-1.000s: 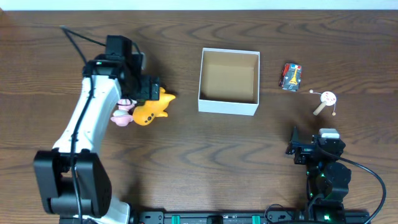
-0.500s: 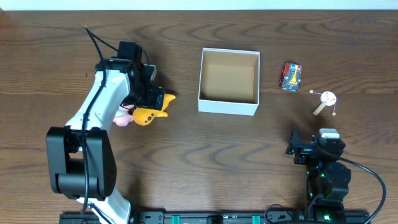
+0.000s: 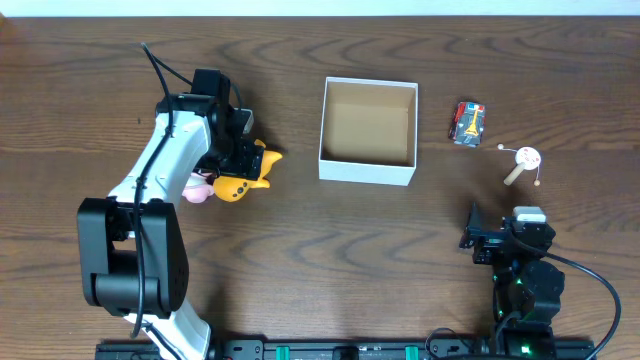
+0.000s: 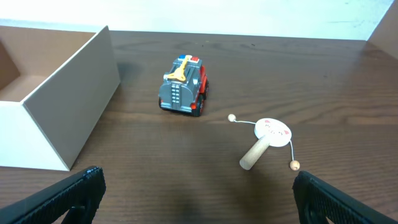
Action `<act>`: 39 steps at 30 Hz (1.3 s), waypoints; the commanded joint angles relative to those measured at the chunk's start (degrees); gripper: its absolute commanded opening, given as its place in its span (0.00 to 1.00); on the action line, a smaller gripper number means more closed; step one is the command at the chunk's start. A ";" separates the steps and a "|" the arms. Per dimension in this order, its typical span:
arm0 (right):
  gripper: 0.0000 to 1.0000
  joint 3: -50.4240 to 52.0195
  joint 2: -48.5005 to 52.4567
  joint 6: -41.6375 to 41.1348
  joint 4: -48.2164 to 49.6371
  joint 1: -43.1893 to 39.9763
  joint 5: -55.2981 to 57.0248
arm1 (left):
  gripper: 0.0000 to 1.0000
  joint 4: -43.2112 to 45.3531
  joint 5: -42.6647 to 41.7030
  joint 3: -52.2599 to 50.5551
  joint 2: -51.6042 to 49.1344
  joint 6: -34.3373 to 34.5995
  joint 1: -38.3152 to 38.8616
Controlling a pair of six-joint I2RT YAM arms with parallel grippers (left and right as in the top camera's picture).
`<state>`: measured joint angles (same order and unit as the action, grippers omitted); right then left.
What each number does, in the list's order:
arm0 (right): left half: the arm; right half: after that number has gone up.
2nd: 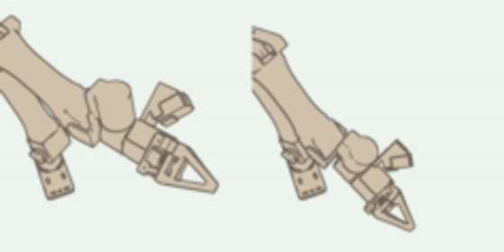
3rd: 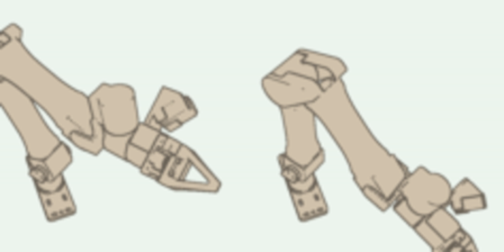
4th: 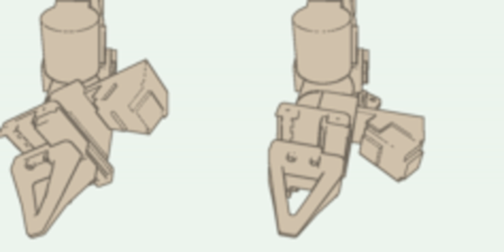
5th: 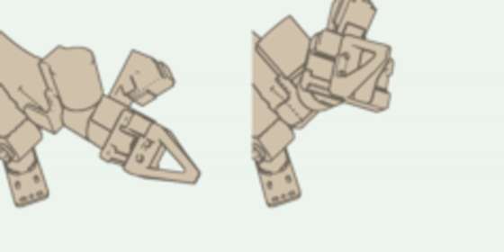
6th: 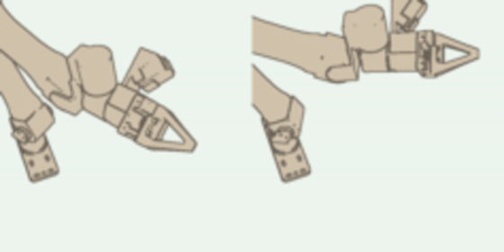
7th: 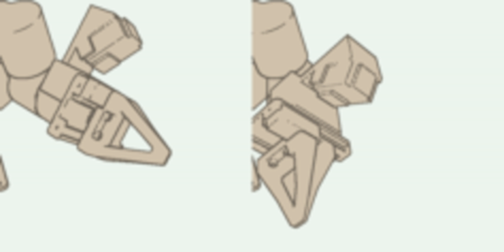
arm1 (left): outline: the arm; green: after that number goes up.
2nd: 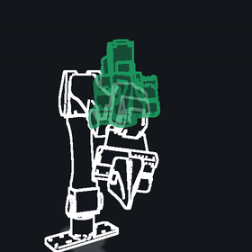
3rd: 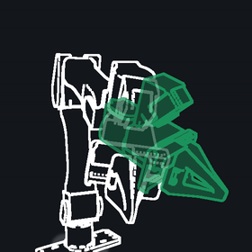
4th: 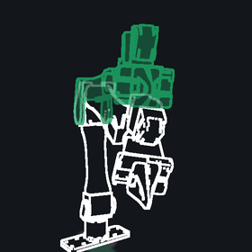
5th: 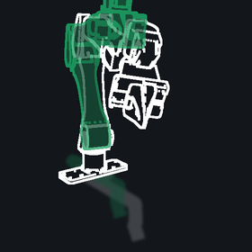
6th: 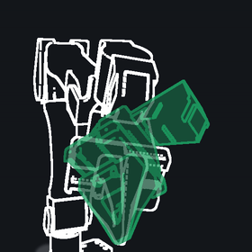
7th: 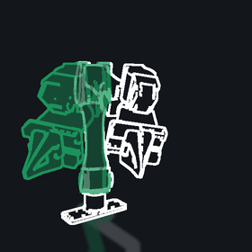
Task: Pack container
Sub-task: 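Reach left gripper to the yellow dog toy and grasp it, then lift the yellow dog and lower it into the white box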
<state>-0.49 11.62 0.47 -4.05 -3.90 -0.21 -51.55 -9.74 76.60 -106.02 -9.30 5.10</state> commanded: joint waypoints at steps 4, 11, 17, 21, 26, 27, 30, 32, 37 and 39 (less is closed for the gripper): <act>0.99 0.17 -0.09 -0.17 -0.17 1.20 0.35 | 0.84 -1.11 -0.22 0.48 -0.42 -1.01 -0.02; 0.99 0.17 -0.09 -0.17 -0.17 1.20 0.35 | 0.70 -0.85 -0.20 -0.13 -1.22 -2.34 0.02; 0.99 0.17 -0.09 -0.17 -0.17 1.20 0.35 | 0.70 -0.17 -0.15 -1.40 -2.49 -2.73 0.02; 0.99 0.17 -0.09 -0.17 -0.17 1.20 0.35 | 0.51 0.85 -0.17 -1.40 -3.41 -3.15 0.02; 0.99 0.17 -0.09 -0.17 -0.17 1.20 0.35 | 0.06 2.27 -0.22 -1.33 -3.50 -3.08 0.02; 0.99 0.17 -0.09 -0.17 -0.17 1.20 0.35 | 0.06 2.16 -0.28 -1.14 -3.48 -3.08 0.02; 0.99 0.17 -0.09 -0.17 -0.17 1.20 0.35 | 0.06 1.49 -1.55 0.15 -2.84 -2.80 0.02; 0.99 0.17 -0.09 -0.17 -0.17 1.20 0.35 | 0.06 0.79 -3.87 2.23 -1.99 -2.45 0.02; 0.99 0.17 -0.09 -0.17 -0.17 1.20 0.35 | 0.06 -2.89 -7.63 10.80 1.25 -2.40 0.87; 0.99 0.17 -0.09 -0.17 -0.17 1.20 0.35 | 0.06 -4.52 -7.65 13.94 2.21 -2.40 1.77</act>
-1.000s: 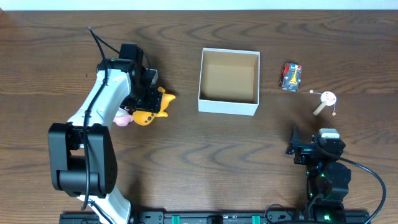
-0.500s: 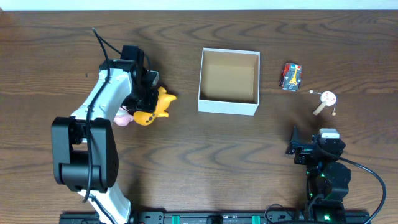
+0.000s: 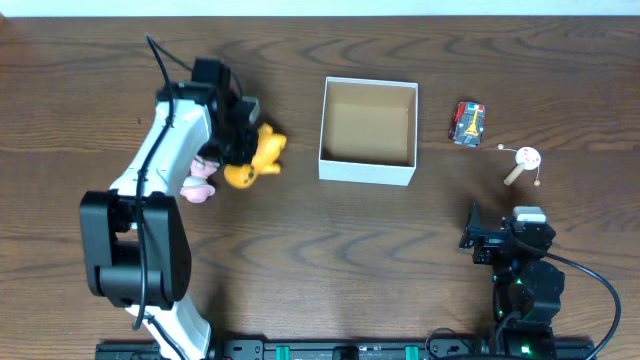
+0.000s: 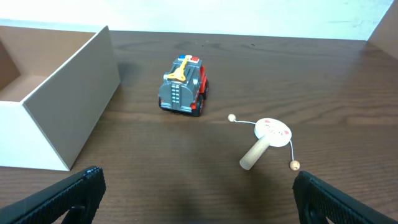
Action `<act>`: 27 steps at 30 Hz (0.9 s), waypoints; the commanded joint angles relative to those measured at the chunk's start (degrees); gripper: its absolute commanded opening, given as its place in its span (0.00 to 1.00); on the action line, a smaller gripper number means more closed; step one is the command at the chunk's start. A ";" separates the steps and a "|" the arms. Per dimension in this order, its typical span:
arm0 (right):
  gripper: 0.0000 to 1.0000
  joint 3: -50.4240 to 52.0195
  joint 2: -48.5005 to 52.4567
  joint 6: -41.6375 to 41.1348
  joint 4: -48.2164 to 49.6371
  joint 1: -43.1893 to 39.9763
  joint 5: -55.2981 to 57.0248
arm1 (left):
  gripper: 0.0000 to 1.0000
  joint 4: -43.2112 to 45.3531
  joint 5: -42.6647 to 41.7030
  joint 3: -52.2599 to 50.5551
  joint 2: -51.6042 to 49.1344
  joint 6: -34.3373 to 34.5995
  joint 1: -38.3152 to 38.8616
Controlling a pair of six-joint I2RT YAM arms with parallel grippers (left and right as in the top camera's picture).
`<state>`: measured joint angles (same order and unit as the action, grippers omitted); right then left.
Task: Pack container
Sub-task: 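Lift the yellow dog and lower it into the white box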
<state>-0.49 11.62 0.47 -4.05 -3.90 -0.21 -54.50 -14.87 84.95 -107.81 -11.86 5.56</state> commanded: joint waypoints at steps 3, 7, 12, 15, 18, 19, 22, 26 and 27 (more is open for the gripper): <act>0.99 0.17 -0.09 -0.17 -0.17 1.20 0.35 | 0.06 -3.02 -2.47 10.14 5.40 0.42 3.39; 0.99 0.17 -0.09 -0.17 -0.17 1.20 0.37 | 0.06 -2.05 -2.47 15.89 6.16 5.42 6.19; 0.99 0.17 -0.09 -0.17 -0.17 1.20 0.35 | 0.06 4.20 -2.45 20.09 6.16 14.75 9.73; 0.99 0.17 -0.09 -0.17 -0.17 1.20 0.37 | 0.06 7.96 -1.29 20.09 5.90 20.70 11.93; 0.99 0.17 -0.09 -0.17 -0.17 1.20 0.35 | 0.06 8.90 6.08 20.06 4.92 27.69 14.23; 0.99 0.17 -0.09 -0.17 -0.17 1.20 0.35 | 0.06 8.83 8.17 20.06 4.42 29.42 14.99; 0.99 0.17 -0.09 -0.17 -0.17 1.20 0.35 | 0.06 8.55 9.18 20.04 2.82 31.47 17.09; 0.99 0.17 -0.09 -0.17 -0.17 1.20 0.35 | 0.06 8.37 9.20 20.02 -0.33 35.15 20.15; 0.99 0.17 -0.09 -0.17 -0.17 1.20 0.35 | 0.06 8.39 9.25 20.02 -1.09 35.12 20.94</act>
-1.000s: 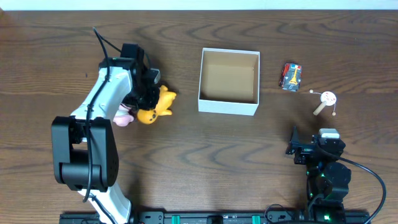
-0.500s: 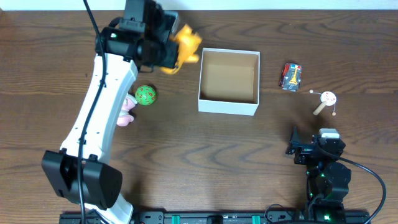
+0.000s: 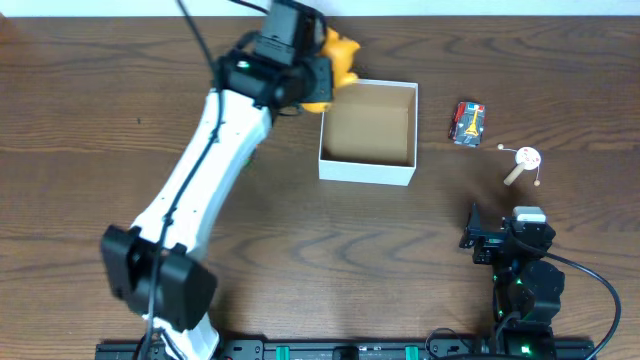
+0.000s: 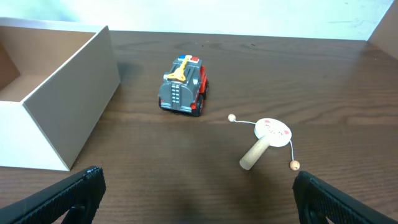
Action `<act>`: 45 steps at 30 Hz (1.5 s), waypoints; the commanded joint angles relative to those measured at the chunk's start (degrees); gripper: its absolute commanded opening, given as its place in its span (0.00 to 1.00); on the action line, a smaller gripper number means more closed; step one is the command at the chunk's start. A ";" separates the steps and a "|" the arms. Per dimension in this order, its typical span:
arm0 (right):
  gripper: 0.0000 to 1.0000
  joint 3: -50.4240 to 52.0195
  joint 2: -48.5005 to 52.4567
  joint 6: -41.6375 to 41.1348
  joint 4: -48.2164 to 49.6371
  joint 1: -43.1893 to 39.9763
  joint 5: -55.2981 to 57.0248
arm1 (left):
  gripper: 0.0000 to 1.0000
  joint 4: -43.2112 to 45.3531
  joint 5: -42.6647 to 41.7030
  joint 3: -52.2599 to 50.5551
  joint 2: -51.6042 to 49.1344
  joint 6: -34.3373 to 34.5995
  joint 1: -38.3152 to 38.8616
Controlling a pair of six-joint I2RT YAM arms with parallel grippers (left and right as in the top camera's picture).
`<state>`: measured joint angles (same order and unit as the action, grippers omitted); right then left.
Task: Pack container
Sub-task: 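Lift the yellow dog and lower it into the white box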
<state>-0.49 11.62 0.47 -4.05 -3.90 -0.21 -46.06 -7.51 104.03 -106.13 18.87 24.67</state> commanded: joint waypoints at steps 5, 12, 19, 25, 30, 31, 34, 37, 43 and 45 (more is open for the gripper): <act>0.99 0.17 -0.09 -0.17 -0.17 1.20 0.35 | 0.06 -0.35 4.85 0.94 -6.21 4.39 4.52; 0.99 0.17 -0.09 -0.17 -0.17 1.20 0.35 | 0.06 -0.55 6.75 0.94 -11.41 4.39 6.21; 0.99 0.17 -0.09 -0.17 -0.17 1.20 0.35 | 0.06 -0.26 12.61 0.94 -14.01 12.09 6.45; 0.99 0.17 -0.09 -0.17 -0.17 1.20 0.37 | 0.06 1.66 12.74 0.94 -14.12 13.35 6.82; 0.99 0.17 -0.09 -0.17 -0.17 1.20 0.35 | 0.06 1.53 12.81 0.79 -14.14 13.38 7.54; 0.99 0.17 -0.09 -0.17 -0.17 1.20 0.37 | 0.06 1.11 12.83 0.76 -14.16 13.38 7.80; 0.99 0.17 -0.09 -0.17 -0.17 1.20 0.37 | 0.06 -0.96 15.19 0.76 -14.23 13.40 8.52; 0.99 0.17 -0.09 -0.17 -0.17 1.20 0.35 | 0.06 -3.08 16.59 0.76 -14.23 13.40 9.05; 0.99 0.17 -0.09 -0.17 -0.17 1.20 0.37 | 0.06 -5.55 16.61 0.76 -14.23 13.38 9.16; 0.99 0.17 -0.09 -0.17 -0.17 1.20 0.35 | 0.06 -5.97 17.31 0.66 -14.23 13.40 9.11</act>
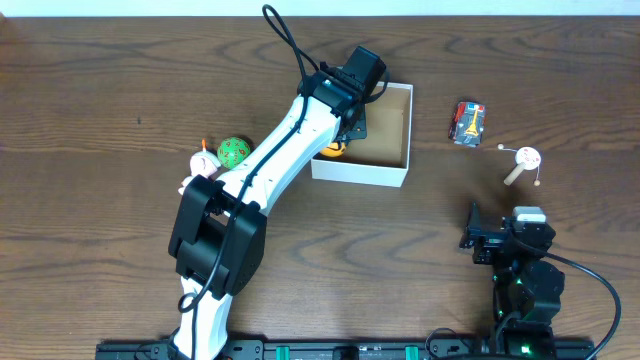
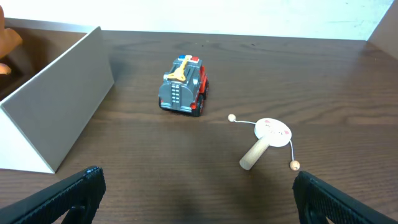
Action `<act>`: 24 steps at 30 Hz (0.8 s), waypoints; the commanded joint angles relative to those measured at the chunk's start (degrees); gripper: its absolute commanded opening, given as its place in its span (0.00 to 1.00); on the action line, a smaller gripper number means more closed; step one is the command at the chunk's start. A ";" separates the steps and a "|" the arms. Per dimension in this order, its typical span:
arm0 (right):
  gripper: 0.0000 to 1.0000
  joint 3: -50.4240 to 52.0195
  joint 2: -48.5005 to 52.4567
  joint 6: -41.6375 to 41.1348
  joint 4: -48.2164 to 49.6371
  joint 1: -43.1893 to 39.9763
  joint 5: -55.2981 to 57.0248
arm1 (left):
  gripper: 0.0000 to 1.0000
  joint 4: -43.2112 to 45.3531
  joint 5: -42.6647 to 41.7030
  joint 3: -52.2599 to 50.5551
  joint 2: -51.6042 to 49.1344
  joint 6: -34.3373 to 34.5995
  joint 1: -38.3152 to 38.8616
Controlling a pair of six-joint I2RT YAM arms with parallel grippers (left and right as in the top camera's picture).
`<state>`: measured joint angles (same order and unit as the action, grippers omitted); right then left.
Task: Pack container
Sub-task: 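Lift the yellow dog and lower it into the white box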
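Observation:
The white cardboard box (image 1: 360, 176) stands mid-table, slightly askew. My left gripper (image 1: 349, 128) reaches down into its left half, shut on the yellow plush toy (image 1: 333, 151), which peeks out under the wrist near the box's front left corner. The right wrist view catches an orange bit of the toy (image 2: 9, 41) above the box wall (image 2: 59, 106). My right gripper (image 2: 199, 194) rests open and empty near the table's front right, its fingers (image 2: 78, 191) wide apart. A red and grey toy truck (image 2: 182, 86) and a wooden rattle drum (image 2: 266, 142) lie ahead of it.
A green ball (image 1: 233, 150) and a pink toy (image 1: 196, 168) lie left of the box, beside the left arm. The truck (image 1: 468, 122) and the rattle drum (image 1: 522, 163) sit right of the box. The right arm's base (image 1: 520, 290) is at the front right.
My left gripper, then above the box's back left corner with the yellow toy, is now down inside the box. The box has shifted a little left and turned. The right arm is unmoved.
My left gripper was first shut on the yellow toy on the table far left, beside the pink toy. Then the toy was turned and slightly raised there. Later it hung over the box's back left corner, and now it is inside the box.

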<state>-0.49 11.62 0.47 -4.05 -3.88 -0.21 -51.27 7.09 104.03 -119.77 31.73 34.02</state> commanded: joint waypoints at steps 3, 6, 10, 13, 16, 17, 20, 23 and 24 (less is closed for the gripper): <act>0.99 0.17 -0.09 -0.17 -0.17 1.18 0.35 | 0.06 -0.72 3.80 -0.52 -0.61 0.59 -0.24; 0.99 0.17 -0.09 -0.17 -0.17 1.18 0.35 | 0.06 -0.72 4.15 -1.97 -0.92 1.62 -0.24; 0.99 0.17 -0.09 -0.17 -0.17 1.18 0.37 | 0.06 -0.57 4.52 -2.40 -1.44 1.60 -0.31; 0.99 0.17 -0.09 -0.17 -0.17 1.18 0.35 | 0.06 -0.57 4.61 -2.40 -1.55 1.60 -0.46; 0.99 0.17 -0.09 -0.17 -0.17 1.18 0.35 | 0.13 -0.55 4.61 -2.40 -1.57 1.57 -0.59; 0.99 0.17 -0.09 -0.17 -0.17 1.18 0.35 | 0.22 -0.52 4.61 -2.40 -1.57 1.57 -0.63; 0.99 0.17 -0.09 -0.17 -0.17 1.18 0.35 | 0.32 -0.50 4.61 -2.40 -1.57 1.57 -0.74; 0.99 0.17 -0.09 -0.17 -0.17 1.18 0.35 | 0.36 -0.31 5.64 -2.40 -1.57 1.55 -0.83; 0.99 0.17 -0.09 -0.17 -0.17 1.18 0.37 | 0.36 -0.02 5.77 -2.38 -1.55 1.31 -0.85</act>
<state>-0.49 11.62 0.47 -4.05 -3.88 -0.21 -51.55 10.81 101.95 -120.66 33.15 33.58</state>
